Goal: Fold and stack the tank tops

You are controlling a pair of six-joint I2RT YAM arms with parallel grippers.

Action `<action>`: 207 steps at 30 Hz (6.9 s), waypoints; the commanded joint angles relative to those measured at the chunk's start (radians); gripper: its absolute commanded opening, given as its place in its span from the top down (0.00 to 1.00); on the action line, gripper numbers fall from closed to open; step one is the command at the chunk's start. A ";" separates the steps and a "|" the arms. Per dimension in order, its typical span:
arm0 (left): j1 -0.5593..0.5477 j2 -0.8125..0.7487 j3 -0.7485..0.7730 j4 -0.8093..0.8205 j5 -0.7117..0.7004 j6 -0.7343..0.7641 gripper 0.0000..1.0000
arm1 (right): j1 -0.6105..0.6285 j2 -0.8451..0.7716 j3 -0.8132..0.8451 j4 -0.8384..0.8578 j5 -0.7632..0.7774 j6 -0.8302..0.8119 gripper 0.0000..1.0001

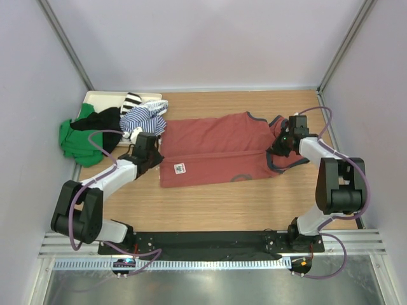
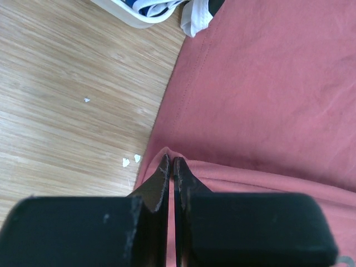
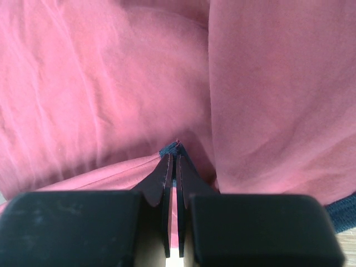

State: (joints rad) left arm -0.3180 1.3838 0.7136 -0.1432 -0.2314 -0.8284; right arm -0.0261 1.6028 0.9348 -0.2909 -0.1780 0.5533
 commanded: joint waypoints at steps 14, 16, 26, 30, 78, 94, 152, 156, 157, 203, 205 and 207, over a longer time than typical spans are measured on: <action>0.023 0.167 0.149 -0.019 0.007 0.069 0.79 | -0.006 0.048 0.064 0.067 0.110 0.019 0.69; 0.023 0.156 0.162 -0.039 0.021 0.074 0.68 | -0.005 0.040 0.078 0.055 0.107 0.019 0.66; 0.011 -0.063 0.126 -0.124 0.043 0.083 0.36 | -0.009 -0.144 0.079 -0.048 0.245 0.007 0.32; -0.024 -0.121 0.057 -0.134 0.079 0.066 0.33 | -0.090 -0.225 0.030 -0.071 0.281 0.049 0.30; -0.033 0.026 -0.077 -0.010 0.130 0.141 0.36 | -0.351 -0.032 0.127 -0.249 0.571 0.251 0.57; -0.020 0.047 -0.055 -0.045 0.090 0.150 1.00 | -0.353 0.014 -0.048 -0.059 0.334 0.195 0.50; 0.054 0.023 -0.091 -0.012 0.113 0.130 1.00 | -0.423 0.232 0.286 -0.419 0.700 0.373 0.98; 0.053 -0.006 -0.100 -0.001 0.107 0.132 1.00 | -0.422 0.194 0.282 -0.444 0.729 0.395 0.98; 0.054 -0.015 -0.105 0.004 0.101 0.132 1.00 | -0.422 0.165 0.277 -0.448 0.739 0.395 0.98; 0.033 -0.063 -0.111 -0.015 0.087 0.144 0.47 | -0.431 -0.127 0.066 -0.015 0.263 0.113 0.48; 0.034 -0.083 -0.108 -0.044 0.041 0.118 0.36 | -0.391 -0.124 0.064 0.074 0.128 0.068 0.45; 0.034 -0.120 -0.103 -0.074 0.024 0.111 0.29 | -0.298 -0.092 0.148 0.046 0.098 0.013 0.45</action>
State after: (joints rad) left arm -0.2821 1.3201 0.5995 -0.1764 -0.1410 -0.7010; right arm -0.4274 1.5063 1.0073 -0.4084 0.1226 0.6956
